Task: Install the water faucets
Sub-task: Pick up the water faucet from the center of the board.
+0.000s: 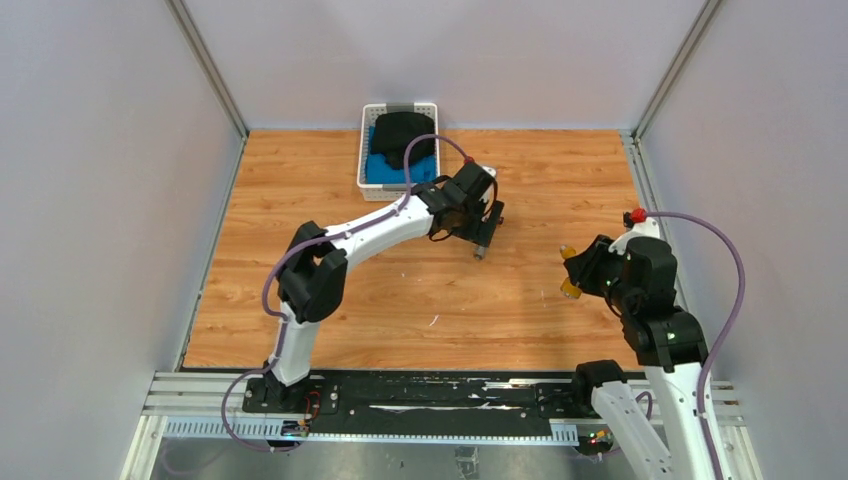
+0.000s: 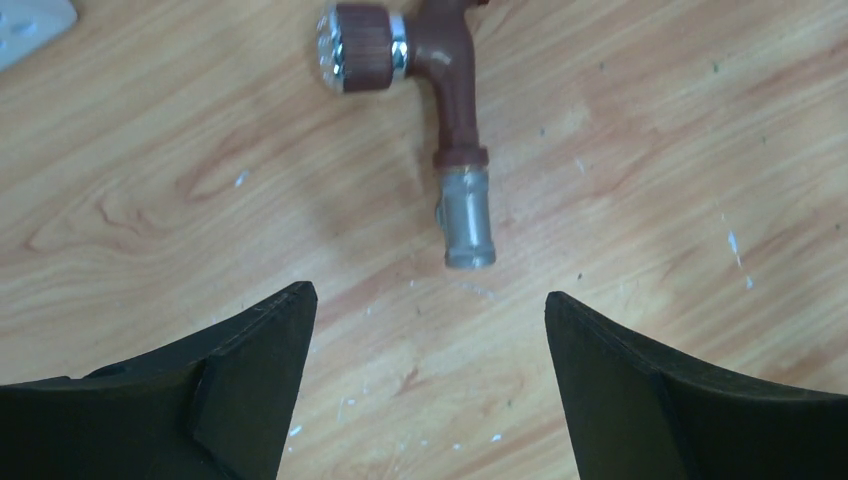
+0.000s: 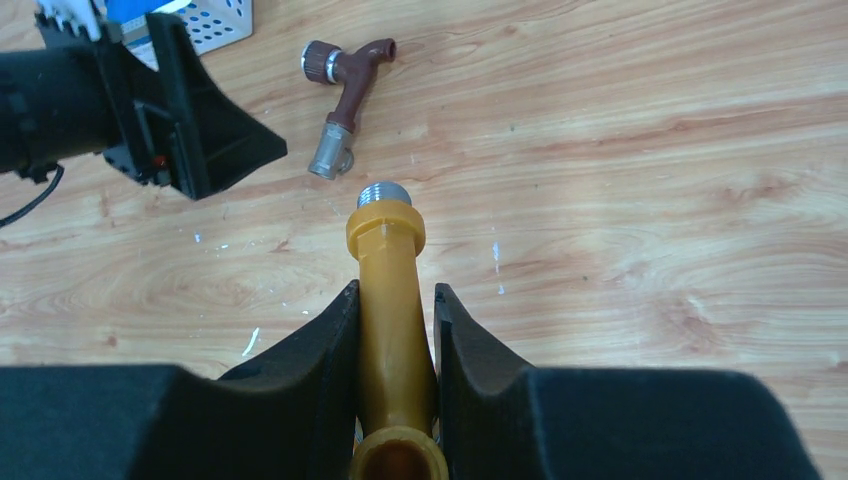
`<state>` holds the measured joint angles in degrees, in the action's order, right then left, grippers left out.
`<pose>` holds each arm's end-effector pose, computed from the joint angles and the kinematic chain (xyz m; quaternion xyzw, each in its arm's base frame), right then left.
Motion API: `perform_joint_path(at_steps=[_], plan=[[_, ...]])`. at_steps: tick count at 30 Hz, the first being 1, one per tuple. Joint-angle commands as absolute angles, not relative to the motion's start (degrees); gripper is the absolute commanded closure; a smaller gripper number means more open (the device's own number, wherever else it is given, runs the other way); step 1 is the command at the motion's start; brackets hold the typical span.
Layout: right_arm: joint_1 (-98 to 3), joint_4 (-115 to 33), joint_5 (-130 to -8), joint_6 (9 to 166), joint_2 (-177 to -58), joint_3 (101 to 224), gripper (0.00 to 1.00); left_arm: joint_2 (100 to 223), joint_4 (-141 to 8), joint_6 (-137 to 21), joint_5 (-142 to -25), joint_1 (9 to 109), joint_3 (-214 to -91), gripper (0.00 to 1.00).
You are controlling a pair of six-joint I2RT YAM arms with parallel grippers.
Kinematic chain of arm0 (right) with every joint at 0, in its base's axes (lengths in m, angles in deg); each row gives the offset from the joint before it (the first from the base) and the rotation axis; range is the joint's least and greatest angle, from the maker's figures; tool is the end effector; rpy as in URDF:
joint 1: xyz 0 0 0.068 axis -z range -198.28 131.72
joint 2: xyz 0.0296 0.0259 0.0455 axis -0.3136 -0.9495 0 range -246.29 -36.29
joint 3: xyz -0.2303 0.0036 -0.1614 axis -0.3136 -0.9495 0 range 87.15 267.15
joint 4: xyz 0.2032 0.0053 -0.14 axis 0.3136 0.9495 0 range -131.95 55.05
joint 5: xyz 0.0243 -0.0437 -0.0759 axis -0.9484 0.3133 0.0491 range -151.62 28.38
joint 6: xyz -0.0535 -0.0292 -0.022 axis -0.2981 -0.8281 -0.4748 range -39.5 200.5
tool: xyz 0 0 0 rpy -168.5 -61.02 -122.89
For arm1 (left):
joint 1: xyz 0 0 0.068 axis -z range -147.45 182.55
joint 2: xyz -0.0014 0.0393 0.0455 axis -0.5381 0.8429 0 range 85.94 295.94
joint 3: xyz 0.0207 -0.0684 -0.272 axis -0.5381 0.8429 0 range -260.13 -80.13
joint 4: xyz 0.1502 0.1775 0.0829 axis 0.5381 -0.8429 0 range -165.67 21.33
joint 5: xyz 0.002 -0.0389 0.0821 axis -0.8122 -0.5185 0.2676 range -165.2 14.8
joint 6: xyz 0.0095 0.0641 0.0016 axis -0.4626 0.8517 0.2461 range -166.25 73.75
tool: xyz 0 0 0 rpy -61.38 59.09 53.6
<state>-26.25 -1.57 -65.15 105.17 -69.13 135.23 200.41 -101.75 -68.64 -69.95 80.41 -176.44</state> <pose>0.1075 0.0181 0.3266 0.1062 0.8371 0.1756 0.5071 0.3037 -0.3286 0.2502 0.1929 0.9225 -0.1553 0.2960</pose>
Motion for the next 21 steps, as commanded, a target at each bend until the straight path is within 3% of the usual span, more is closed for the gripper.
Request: perform_joint_path(at_steps=[1,11,15,21], plan=[[-25.4,4.08,-61.79,102.51,-67.94,137.5,1.0,207.14,-109.27,-66.23,-62.79,82.47,-187.08,0.11],[-25.4,3.89,-65.42,106.6,-65.28,135.67,1.0,227.03,-125.52,-65.25,-63.35,82.91,-212.35,0.22],[-25.4,3.81,-67.67,107.02,-64.79,133.87,1.0,228.66,-126.59,-65.24,-63.68,82.81,-212.25,0.23],[-25.4,2.5,-69.68,107.58,-65.78,131.65,1.0,230.55,-126.43,-66.55,-63.48,82.89,-212.25,0.37]])
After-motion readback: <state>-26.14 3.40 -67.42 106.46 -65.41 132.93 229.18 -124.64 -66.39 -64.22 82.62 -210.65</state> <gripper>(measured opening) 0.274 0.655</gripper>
